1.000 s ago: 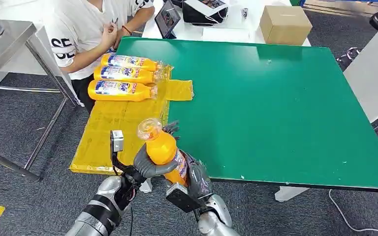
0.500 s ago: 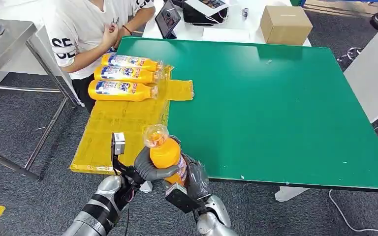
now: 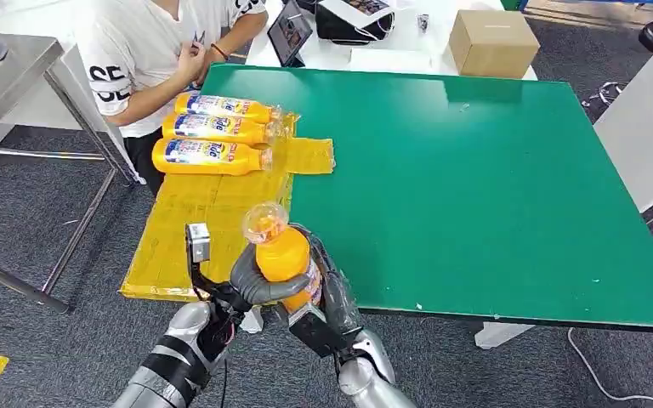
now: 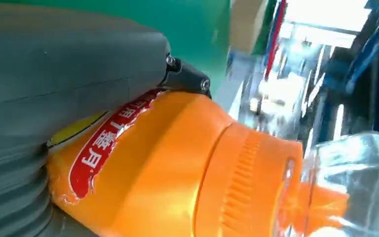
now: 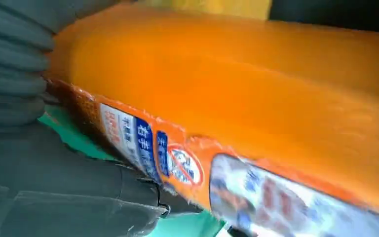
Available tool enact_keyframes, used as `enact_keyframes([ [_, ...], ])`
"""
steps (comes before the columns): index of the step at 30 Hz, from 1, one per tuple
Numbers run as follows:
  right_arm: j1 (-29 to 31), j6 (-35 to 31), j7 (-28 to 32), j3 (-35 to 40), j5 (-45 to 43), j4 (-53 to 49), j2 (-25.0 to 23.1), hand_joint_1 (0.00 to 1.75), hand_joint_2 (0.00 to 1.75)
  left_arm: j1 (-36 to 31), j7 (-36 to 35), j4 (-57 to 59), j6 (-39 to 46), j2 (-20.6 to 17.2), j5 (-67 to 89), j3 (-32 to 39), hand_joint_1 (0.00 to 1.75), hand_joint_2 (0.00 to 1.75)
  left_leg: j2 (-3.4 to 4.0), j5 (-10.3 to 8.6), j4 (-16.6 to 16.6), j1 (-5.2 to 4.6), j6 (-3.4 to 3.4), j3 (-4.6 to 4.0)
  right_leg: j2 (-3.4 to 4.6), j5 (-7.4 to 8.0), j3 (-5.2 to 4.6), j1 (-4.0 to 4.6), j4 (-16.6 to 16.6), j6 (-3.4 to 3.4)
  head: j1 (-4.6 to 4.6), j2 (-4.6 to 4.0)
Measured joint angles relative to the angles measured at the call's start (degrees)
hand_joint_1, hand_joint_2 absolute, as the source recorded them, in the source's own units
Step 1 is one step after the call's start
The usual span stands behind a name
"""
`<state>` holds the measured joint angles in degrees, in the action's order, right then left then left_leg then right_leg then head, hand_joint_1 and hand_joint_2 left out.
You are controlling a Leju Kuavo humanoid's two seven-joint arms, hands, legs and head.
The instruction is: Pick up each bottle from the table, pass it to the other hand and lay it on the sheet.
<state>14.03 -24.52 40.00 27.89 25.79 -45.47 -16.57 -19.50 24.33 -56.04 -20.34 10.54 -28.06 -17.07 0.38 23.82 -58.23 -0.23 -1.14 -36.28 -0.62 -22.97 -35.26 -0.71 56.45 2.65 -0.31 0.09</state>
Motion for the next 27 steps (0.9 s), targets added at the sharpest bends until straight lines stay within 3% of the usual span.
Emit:
enact_keyframes([
  [4,-1.01,2.55,-0.57,0.13,-0.11,-4.90,0.09,0.00,0.00,-1.85,2.42,-1.55,7.88,0.50,4.46,3.69,1.75,1.75,-0.02,-0.01,0.00,0.02,0.00,0.00,-0.01,0.00,0.00,0.03,0.00,0.00,0.00,0.00],
  [18,-2.28,2.90,-0.76,0.66,-0.09,-9.37,0.24,0.00,0.00,-2.87,2.93,-2.66,8.88,1.49,5.98,6.79,1.75,1.75,0.00,-0.01,0.00,0.02,0.01,-0.01,0.00,0.00,0.00,0.03,0.00,-0.01,0.00,0.00],
  [27,-3.10,0.69,-1.00,2.23,1.07,-14.80,1.03,0.00,0.00,-8.49,10.45,-1.44,34.10,1.20,26.32,11.58,1.75,1.75,-0.01,-0.03,0.00,0.07,0.01,0.00,0.00,0.02,0.01,0.07,0.01,0.00,0.00,0.00],
])
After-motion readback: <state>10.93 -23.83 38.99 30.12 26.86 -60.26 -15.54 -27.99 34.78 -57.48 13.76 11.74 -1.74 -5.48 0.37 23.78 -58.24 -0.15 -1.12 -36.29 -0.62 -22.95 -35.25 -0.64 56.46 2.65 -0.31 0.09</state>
